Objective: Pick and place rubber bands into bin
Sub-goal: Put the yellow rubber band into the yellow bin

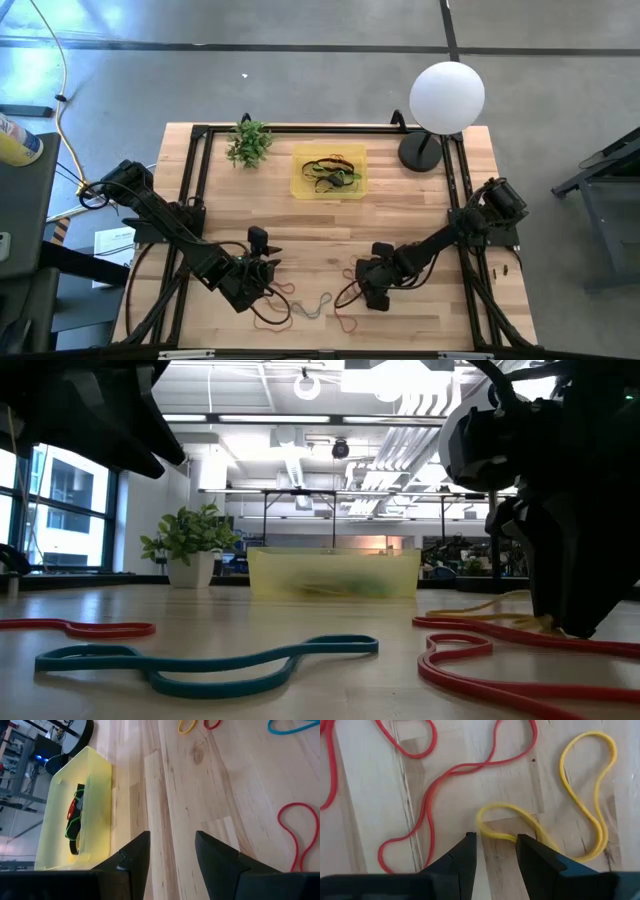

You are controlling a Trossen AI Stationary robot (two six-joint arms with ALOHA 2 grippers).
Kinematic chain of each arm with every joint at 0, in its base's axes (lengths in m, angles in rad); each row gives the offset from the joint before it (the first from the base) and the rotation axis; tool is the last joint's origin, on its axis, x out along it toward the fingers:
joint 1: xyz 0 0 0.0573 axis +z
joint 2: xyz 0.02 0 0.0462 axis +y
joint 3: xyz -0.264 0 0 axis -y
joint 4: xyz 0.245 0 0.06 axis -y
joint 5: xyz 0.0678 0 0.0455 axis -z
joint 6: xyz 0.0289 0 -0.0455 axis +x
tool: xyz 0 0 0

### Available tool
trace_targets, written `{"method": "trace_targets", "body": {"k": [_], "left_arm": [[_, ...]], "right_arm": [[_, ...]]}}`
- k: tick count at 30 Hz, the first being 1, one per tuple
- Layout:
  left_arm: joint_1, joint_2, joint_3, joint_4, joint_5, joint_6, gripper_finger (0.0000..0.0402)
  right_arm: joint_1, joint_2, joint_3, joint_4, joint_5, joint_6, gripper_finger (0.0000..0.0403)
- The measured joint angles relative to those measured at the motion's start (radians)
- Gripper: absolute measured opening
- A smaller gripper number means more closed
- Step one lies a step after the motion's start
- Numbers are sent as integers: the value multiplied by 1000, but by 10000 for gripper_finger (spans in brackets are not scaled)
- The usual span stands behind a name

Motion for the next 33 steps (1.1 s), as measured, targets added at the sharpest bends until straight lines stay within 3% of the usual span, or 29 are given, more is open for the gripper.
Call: {"method": "trace_targets", "body": {"k": [12, 20, 33], "left_arm": [[0, 0, 0, 3, 2, 0, 145], [-1, 0, 0, 3, 2, -3, 145], [-1, 0, 0, 3, 2, -4, 145]], "right_arm": [[2, 0, -3, 20, 2, -13, 117], [2, 1, -5, 18, 32, -65, 9], [5, -20, -6, -8, 84, -100, 2]]}}
